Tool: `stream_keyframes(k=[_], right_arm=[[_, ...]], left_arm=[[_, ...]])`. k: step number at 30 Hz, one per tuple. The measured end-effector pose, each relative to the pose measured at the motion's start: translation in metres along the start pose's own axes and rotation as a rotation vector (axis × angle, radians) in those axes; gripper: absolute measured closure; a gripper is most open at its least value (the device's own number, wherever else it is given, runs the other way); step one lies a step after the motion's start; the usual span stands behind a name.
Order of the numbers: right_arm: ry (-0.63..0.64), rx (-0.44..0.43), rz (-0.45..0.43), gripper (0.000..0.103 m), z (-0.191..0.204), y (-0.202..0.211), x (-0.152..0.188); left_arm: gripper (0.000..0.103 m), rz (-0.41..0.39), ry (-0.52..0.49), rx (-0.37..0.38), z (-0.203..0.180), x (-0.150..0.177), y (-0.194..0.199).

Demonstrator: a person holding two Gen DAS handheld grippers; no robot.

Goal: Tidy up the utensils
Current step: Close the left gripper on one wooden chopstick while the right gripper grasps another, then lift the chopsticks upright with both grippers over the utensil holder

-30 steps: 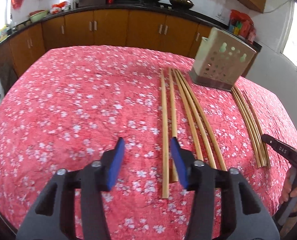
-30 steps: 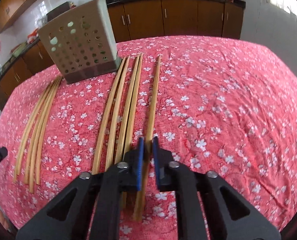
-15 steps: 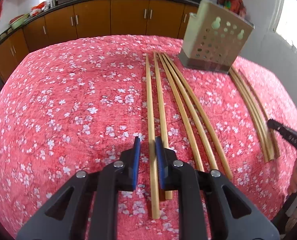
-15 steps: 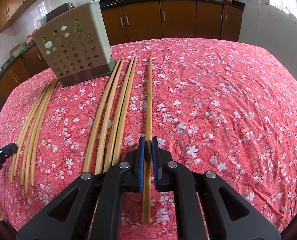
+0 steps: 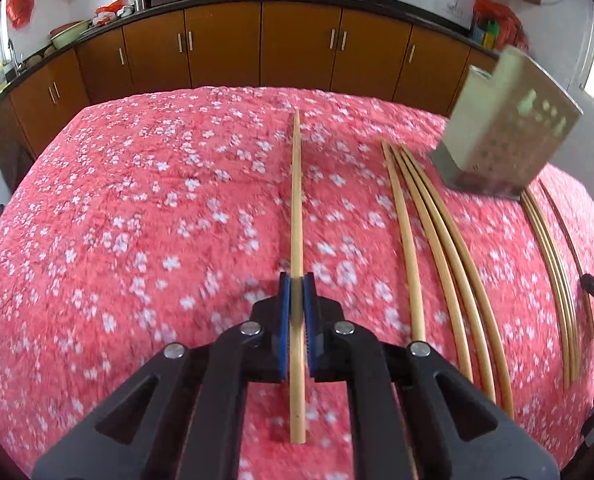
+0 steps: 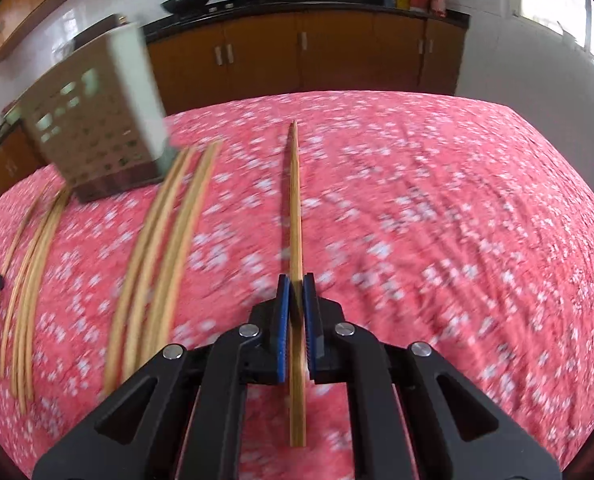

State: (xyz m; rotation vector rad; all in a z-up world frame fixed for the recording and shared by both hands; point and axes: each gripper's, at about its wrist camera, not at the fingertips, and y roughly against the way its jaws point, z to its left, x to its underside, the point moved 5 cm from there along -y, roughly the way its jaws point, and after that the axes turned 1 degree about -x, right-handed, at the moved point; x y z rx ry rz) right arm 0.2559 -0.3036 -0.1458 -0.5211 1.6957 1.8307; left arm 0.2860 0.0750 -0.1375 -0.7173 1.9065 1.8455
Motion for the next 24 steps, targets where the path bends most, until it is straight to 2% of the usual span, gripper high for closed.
stream_keyframes(k=[8, 14, 21, 24], right_arm=[[-0.007, 0.0, 0.001, 0.095, -0.006, -0.005, -0.009], [0.011, 0.006, -0.001, 0.095, -0.004, 0.002, 0.001], [0.024, 0.002, 0.003, 0.095, -0.006, 0.003, -0.002], [0.014, -0.013, -0.048, 0.095, -0.007, 0.019, -0.005]], left_arm=[[0.094, -0.026, 0.005, 0.035, 0.001, 0.003, 0.004], [0.094, -0.023, -0.039, 0.02, 0.006, 0.02, 0.022], [0.095, -0.019, -0.053, 0.0, 0.005, 0.024, 0.028], [0.095, -0.02, -0.057, 0.002, 0.001, 0.022, 0.033]])
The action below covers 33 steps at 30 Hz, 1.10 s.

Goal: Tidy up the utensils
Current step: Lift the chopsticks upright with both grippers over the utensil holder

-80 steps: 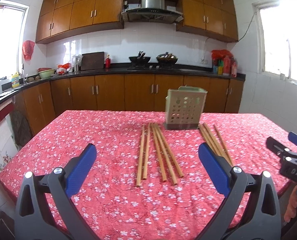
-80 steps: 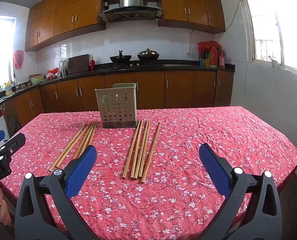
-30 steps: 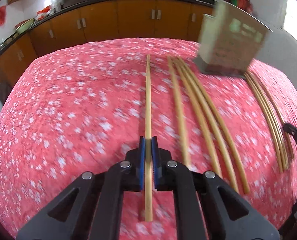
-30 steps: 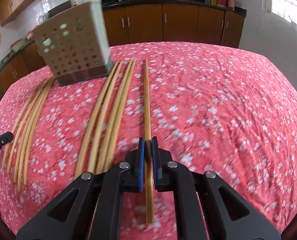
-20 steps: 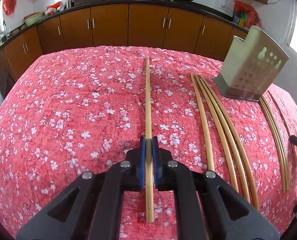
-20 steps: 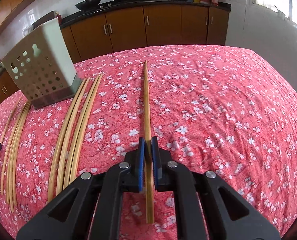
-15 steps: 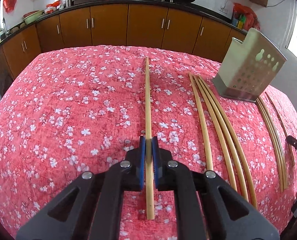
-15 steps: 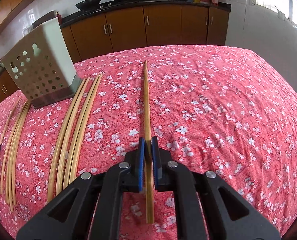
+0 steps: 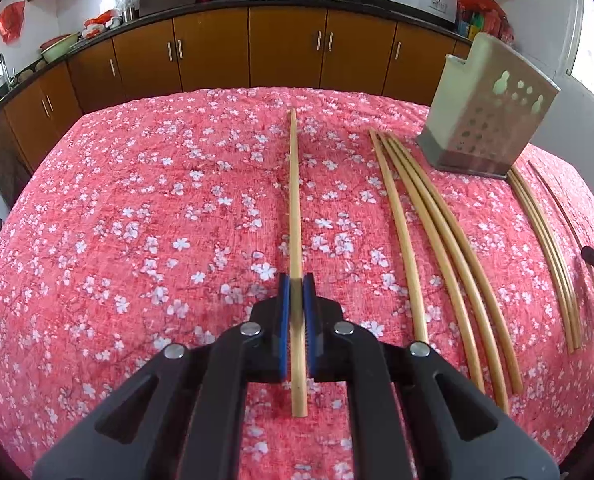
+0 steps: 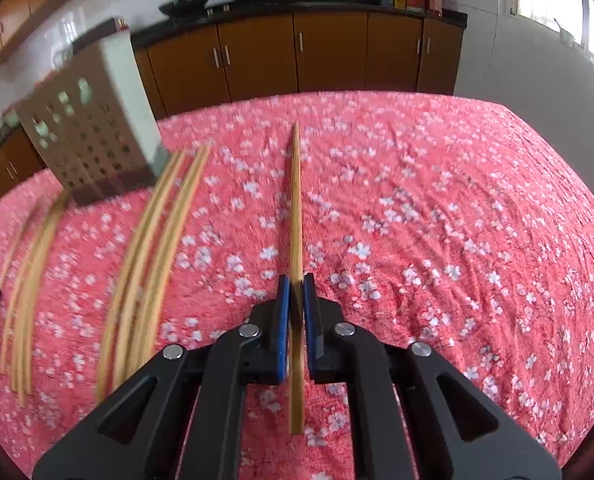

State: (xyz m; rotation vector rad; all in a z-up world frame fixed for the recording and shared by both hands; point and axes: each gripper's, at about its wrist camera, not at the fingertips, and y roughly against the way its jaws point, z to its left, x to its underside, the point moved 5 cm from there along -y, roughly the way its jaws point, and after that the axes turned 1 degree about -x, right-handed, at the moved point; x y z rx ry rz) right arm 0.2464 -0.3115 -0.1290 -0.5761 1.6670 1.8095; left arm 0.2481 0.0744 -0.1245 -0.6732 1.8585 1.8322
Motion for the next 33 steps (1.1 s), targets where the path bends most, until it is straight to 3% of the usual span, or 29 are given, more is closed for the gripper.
stream_keyframes(k=[15, 24, 33], right_arm=[[-0.044, -0.03, -0.306, 0.095, -0.01, 0.085, -0.058], [-0.038, -0.033, -0.397, 0.095, -0.004, 0.101, -0.1], [-0.029, -0.148, -0.635, 0.095, 0.036, 0.168, -0.176]], left_arm=[[0.095, -0.328, 0.079, 0.014, 0.011, -0.07, 0.109], [0.095, -0.4, 0.085, -0.008, 0.013, -0.12, 0.129], [0.095, -0.532, 0.03, 0.072, -0.021, -0.181, 0.183]])
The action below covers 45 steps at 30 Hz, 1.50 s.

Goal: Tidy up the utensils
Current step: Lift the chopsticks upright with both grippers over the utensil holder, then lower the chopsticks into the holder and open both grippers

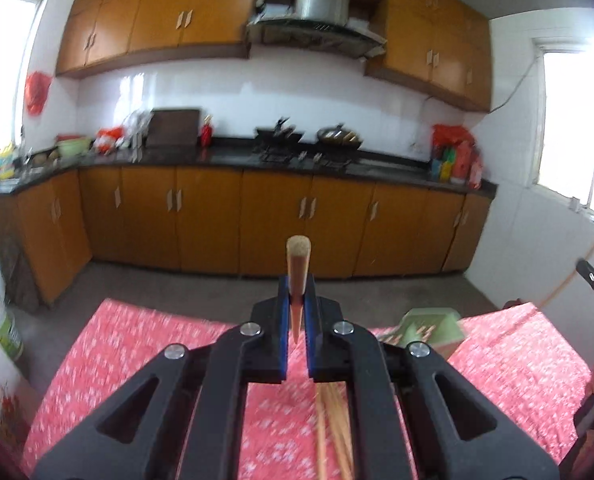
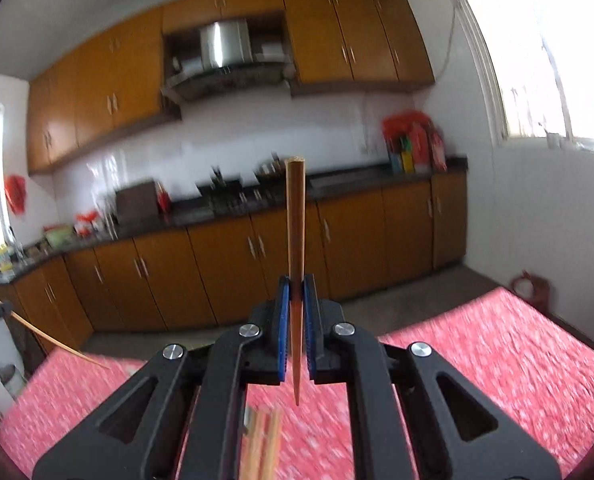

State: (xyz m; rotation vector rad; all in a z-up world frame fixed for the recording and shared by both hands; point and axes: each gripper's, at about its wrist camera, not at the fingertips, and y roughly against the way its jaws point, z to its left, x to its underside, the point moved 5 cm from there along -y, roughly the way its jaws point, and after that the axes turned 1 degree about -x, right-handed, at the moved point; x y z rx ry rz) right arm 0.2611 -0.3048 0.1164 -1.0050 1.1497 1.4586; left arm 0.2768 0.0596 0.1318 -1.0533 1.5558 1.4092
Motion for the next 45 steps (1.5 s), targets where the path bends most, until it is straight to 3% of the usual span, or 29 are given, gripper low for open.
stream_keyframes(k=[5, 8, 14, 25, 28, 29, 30, 39, 42, 45], right_arm=[[-0.047, -0.109, -0.058, 0.095, 0.026, -0.002, -0.021], [-0.03, -0.15, -0.038, 0.095, 0.041, -0.011, -0.01], [-0.012, -0.16, 0.031, 0.095, 0.049, -0.031, 0.016], [-0.006, -0.142, 0.15, 0.095, 0.051, -0.051, 0.052], [-0.003, -0.138, 0.148, 0.083, 0.051, -0.047, 0.05], [-0.005, -0.135, 0.141, 0.07, 0.05, -0.044, 0.049], [-0.009, -0.131, 0.128, 0.065, 0.047, -0.04, 0.046], [-0.035, -0.074, 0.1, 0.064, 0.02, -0.001, 0.044], [-0.045, -0.03, 0.183, 0.064, 0.001, 0.0, 0.07], [-0.054, -0.001, 0.352, 0.064, -0.016, -0.011, 0.121]], left_arm=[[0.095, -0.038, -0.002, 0.133, -0.042, -0.033, 0.008], [0.095, -0.027, 0.001, 0.186, -0.062, -0.034, 0.006], [0.095, 0.041, -0.019, 0.218, -0.088, -0.012, -0.02], [0.095, 0.102, -0.041, 0.171, -0.097, 0.024, -0.069], [0.085, 0.105, -0.024, 0.164, -0.095, 0.024, -0.071], [0.082, 0.101, -0.017, 0.158, -0.093, 0.024, -0.069], [0.078, 0.097, -0.012, 0.154, -0.091, 0.023, -0.068], [0.063, 0.023, 0.078, 0.128, -0.054, 0.017, -0.024], [0.061, 0.018, 0.088, 0.08, -0.034, 0.029, -0.006], [0.059, 0.061, 0.076, 0.019, -0.015, 0.057, -0.002]])
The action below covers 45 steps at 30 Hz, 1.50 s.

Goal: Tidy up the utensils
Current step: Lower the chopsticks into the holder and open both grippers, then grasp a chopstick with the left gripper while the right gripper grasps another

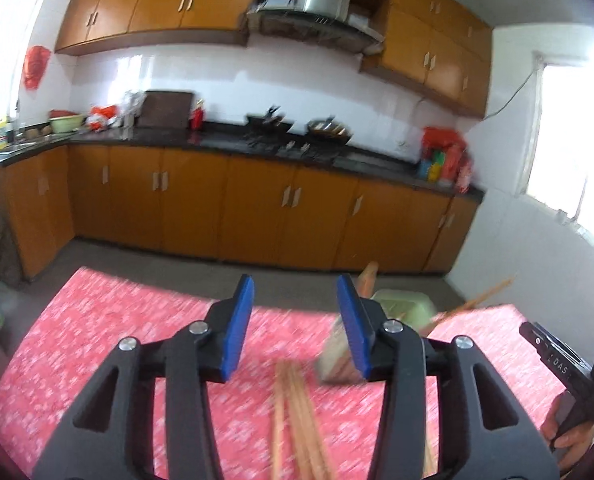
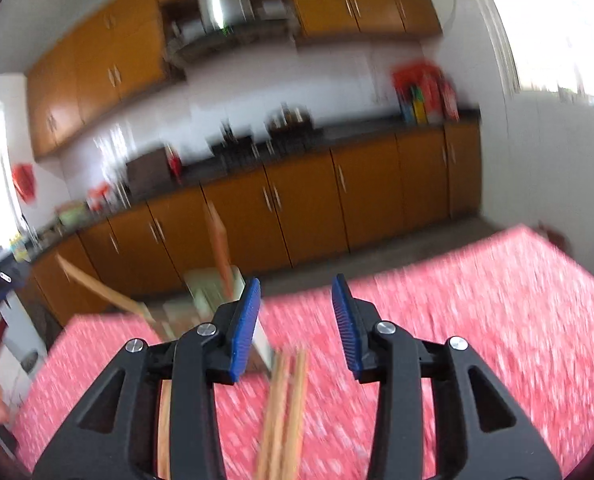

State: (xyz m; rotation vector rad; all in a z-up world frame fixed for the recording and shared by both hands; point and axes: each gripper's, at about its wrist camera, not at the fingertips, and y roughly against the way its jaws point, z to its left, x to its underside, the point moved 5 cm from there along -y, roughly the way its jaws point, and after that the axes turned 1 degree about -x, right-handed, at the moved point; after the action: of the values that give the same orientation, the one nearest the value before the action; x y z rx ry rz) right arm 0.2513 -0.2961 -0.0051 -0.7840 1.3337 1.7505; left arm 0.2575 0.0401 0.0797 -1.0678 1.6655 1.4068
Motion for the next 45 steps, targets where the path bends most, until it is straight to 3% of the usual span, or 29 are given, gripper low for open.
stream_keyframes(k=[6, 9, 17, 23, 32, 33, 42, 45], right_arm=[[-0.046, -0.045, 0.312, 0.083, -0.009, -0.047, 0.089], [-0.03, -0.069, 0.362, 0.084, -0.001, -0.051, 0.113], [0.041, -0.058, 0.41, 0.085, 0.02, -0.062, 0.134], [0.075, 0.025, 0.383, 0.086, 0.011, -0.061, 0.135], [0.097, 0.023, 0.389, 0.088, 0.008, -0.061, 0.136], [0.1, 0.042, 0.387, 0.095, 0.005, -0.063, 0.135], [0.026, 0.08, 0.375, 0.095, -0.02, -0.063, 0.128], [0.039, 0.081, 0.371, 0.095, -0.019, -0.061, 0.128]], left_arm=[[0.06, 0.171, -0.006, -0.086, 0.037, 0.075, -0.02], [0.06, 0.236, -0.032, -0.106, 0.041, 0.109, -0.027], [0.06, 0.32, -0.029, -0.102, 0.048, 0.154, -0.032], [0.06, 0.345, -0.028, -0.095, 0.042, 0.159, -0.036], [0.06, 0.389, -0.052, -0.058, 0.029, 0.175, -0.045], [0.061, 0.393, -0.055, -0.055, 0.028, 0.177, -0.046], [0.075, 0.474, -0.137, -0.041, 0.006, 0.201, -0.067], [0.087, 0.474, -0.165, -0.073, 0.003, 0.207, -0.074]])
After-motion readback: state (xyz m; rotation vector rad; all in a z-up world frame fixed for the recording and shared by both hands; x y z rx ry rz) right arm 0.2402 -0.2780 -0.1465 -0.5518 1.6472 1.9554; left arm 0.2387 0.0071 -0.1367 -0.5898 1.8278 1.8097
